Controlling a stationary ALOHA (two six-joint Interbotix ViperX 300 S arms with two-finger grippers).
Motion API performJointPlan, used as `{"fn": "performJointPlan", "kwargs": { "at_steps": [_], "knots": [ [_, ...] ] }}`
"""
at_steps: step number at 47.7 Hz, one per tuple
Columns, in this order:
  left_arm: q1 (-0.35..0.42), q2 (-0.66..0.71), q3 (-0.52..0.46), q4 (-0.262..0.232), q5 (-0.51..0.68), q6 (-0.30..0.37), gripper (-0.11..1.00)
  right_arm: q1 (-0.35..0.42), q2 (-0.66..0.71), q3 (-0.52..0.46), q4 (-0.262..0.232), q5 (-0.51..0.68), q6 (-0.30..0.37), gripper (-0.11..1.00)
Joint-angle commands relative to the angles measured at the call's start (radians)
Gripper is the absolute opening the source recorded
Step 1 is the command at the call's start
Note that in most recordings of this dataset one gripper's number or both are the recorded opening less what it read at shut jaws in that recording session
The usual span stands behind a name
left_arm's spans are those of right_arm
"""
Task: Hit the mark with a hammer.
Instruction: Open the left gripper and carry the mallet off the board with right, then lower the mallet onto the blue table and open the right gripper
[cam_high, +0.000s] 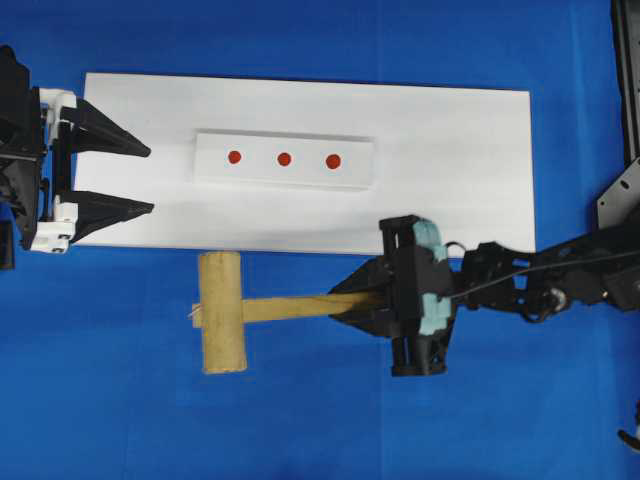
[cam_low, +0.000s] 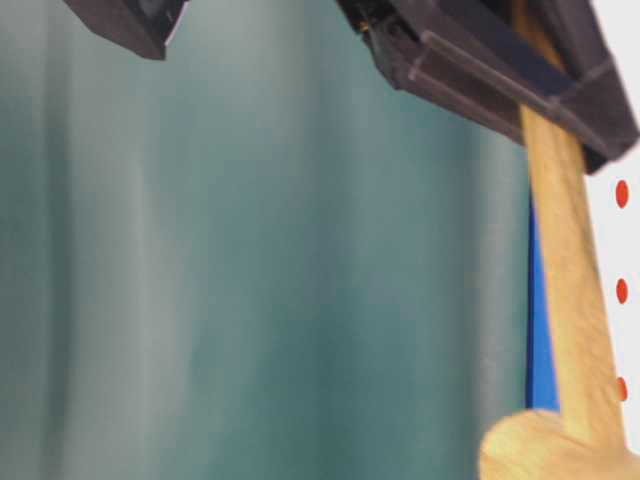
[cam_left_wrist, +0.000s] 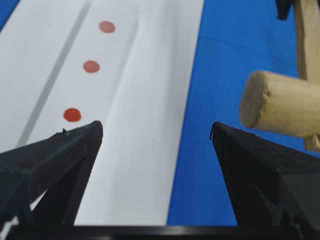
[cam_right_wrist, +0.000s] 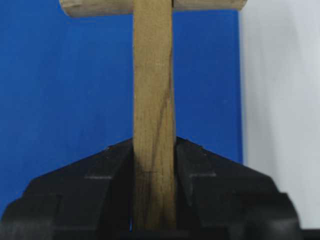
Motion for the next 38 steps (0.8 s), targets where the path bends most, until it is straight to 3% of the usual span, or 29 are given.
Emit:
{"fn": "performJointPlan", "kwargs": {
  "at_steps": [1, 25, 38],
  "knots": [
    [0.003, -0.008, -0.020, -0.002, -0.009, 0.014, 0.85, 0.011, 0.002, -0.040, 0.012, -0.029, 0.002, 0.07],
    [0.003, -0.011, -0.017, -0.002, -0.009, 0.023, 0.85, 0.029, 0.147, -0.109, 0.021, -0.028, 0.002, 0.07],
    [0.011, -0.011, -0.017, 0.000, -0.009, 0.025, 0.85, 0.043, 0.256, -0.147, 0.057, -0.032, 0.002, 0.07]
  ]
}}
